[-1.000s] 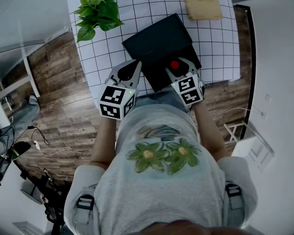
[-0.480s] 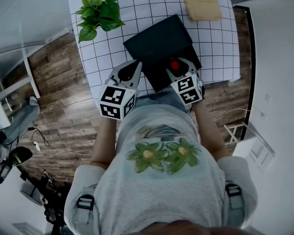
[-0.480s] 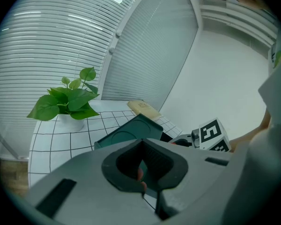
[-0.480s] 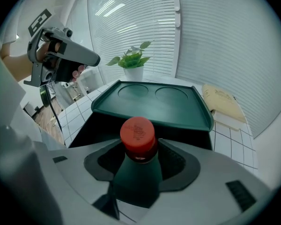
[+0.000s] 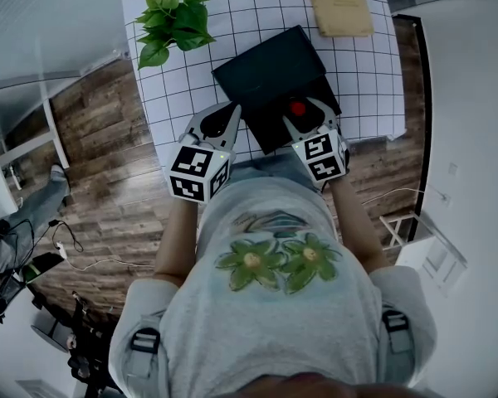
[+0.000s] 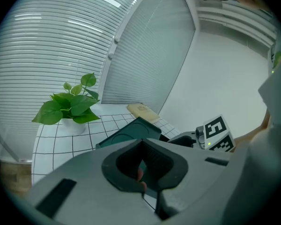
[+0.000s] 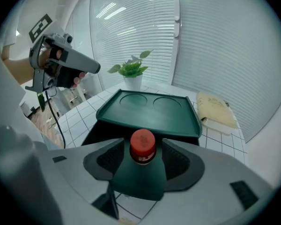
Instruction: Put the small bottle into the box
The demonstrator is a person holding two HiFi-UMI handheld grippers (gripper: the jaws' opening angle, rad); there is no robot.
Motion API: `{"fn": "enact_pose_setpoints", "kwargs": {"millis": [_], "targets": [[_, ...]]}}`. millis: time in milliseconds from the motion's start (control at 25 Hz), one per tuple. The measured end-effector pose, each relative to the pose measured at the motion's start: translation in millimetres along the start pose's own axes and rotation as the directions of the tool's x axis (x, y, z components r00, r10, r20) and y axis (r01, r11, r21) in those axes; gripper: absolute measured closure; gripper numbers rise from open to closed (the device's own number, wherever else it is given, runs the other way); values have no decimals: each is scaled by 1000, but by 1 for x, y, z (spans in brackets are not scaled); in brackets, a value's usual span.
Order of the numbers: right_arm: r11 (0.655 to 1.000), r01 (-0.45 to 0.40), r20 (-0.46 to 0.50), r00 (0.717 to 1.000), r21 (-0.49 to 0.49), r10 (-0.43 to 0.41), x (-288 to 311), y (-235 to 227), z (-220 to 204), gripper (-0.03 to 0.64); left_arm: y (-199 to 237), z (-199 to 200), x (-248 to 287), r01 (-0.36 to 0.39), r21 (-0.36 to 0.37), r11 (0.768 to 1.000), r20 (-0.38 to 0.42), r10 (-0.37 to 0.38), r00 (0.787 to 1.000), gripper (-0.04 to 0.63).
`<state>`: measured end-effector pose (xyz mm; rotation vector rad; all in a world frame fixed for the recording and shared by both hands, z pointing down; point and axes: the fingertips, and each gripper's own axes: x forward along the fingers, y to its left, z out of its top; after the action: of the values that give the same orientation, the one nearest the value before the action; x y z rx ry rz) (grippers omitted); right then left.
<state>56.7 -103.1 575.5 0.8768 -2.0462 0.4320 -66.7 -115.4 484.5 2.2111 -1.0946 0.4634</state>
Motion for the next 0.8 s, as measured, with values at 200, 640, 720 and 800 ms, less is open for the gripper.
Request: {"fn": "enact_pose_setpoints", "kwargs": {"millis": [200,640,720,800], "targets": [[998,42,152,987,51,-50,-42,-8,26,391,-9,9,-10,1,28,1000,33,-2,999,597],[976,158,442,873,149,-208,-122,-25,65,604,-36,40,-34,13,117,993,120,-27,992,597],[974,147,465,860,172,-212,-130,-24,69,609,-41,44,-38,18,125,992,134,-35,990,597],[969,123,477,853,213,-213,-135,-24,69,611,-46,46,-41,24,133,991,143,-43,989,597]]}}
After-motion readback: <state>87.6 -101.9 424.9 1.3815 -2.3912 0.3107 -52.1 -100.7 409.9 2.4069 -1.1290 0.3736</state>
